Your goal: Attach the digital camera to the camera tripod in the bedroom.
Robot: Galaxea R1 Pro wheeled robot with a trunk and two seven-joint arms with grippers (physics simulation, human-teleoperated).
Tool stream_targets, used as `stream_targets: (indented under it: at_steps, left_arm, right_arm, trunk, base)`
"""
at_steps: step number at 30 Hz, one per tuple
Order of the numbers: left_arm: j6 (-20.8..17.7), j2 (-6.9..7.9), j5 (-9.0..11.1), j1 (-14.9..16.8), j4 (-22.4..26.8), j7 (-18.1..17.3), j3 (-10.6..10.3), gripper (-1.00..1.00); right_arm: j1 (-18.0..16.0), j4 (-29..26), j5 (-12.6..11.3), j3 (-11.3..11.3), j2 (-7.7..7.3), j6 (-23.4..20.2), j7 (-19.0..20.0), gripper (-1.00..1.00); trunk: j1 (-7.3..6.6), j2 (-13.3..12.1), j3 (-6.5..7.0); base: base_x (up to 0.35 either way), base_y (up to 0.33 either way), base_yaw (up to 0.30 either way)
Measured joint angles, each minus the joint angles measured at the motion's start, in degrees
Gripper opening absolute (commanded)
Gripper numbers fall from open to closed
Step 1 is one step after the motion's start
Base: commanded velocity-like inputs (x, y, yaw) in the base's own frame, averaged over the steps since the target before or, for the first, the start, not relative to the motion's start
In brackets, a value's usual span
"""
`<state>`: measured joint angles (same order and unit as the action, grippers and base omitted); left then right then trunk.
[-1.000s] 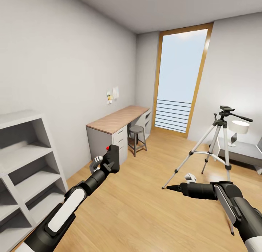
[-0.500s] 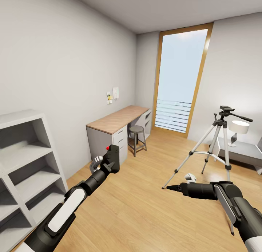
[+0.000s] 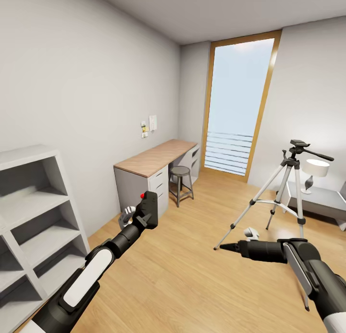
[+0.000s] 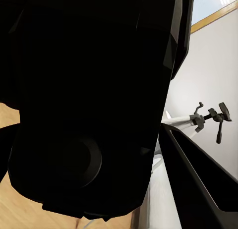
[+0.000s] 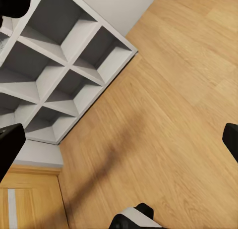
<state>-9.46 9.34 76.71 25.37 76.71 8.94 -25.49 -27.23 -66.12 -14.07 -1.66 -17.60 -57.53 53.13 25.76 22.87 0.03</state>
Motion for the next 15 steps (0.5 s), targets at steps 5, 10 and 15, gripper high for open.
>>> stream_targets:
  at_steps: [5,10,15]
  left_arm:
    - [0.0,0.02,0.0,0.0,0.1,0.0,0.0,-1.0]
    - [-0.1,0.02,0.0,0.0,0.3,0.1,0.1,-1.0]
    - [-0.2,-0.03,-0.2,0.0,0.4,0.2,-0.1,-1.0]
  right_arm:
    - [0.0,-2.0,0.0,-0.2,-0.06,-0.8,-0.2,1.0]
    - [0.0,-2.6,0.2,-0.3,-0.12,-0.9,-0.4,1.0]
    - [0.0,-2.6,0.3,-0.7,-0.32,-0.9,-0.6,1.0]
  trunk:
    - [0.0,0.0,0.0]
    - [0.0,0.0,0.0]
    - [0.0,0.0,0.0]
  base:
    - [0.0,0.0,0.0]
    - [0.0,0.0,-0.123]
    - [0.0,0.0,-0.26]
